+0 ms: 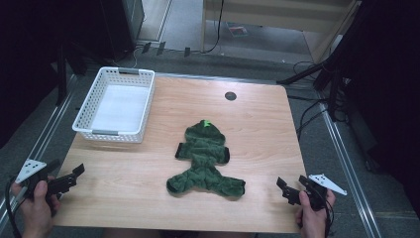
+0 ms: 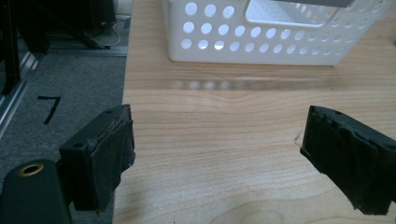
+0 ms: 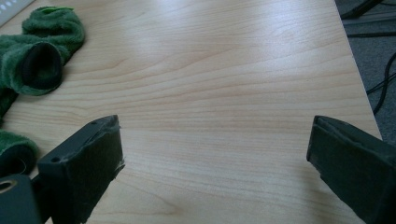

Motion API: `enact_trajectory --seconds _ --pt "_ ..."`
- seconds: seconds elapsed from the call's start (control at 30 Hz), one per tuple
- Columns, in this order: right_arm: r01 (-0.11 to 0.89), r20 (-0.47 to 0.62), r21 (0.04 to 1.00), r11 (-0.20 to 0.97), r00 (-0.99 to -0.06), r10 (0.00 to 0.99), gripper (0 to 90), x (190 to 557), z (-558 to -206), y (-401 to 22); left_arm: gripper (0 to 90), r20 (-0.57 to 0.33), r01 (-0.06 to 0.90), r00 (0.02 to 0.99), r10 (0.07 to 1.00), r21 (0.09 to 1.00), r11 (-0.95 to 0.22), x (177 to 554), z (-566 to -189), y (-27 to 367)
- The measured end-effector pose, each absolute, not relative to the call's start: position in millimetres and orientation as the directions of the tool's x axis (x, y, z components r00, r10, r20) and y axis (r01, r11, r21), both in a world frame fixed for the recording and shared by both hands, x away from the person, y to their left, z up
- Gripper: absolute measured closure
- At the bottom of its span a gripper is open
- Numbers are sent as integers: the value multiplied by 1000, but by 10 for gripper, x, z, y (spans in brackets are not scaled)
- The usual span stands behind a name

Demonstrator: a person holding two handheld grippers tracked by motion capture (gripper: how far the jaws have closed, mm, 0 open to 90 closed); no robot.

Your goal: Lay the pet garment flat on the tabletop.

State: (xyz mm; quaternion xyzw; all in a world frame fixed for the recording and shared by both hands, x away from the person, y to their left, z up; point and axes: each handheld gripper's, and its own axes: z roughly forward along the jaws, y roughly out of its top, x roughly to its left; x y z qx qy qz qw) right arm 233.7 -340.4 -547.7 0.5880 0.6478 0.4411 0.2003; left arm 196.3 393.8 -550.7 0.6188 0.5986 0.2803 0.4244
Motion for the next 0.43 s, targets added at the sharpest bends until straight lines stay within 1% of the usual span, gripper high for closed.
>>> enact_trajectory --seconds 0.17,0.43 --pt "589 230 806 -51 -234 945 33 2347 -5490 -3359 97 -171 496 118 978 864 91 1973 -5516 3945" --pt "598 235 800 -55 -228 945 33 2361 -5494 -3360 97 -166 488 119 979 868 88 1985 -5522 3933"
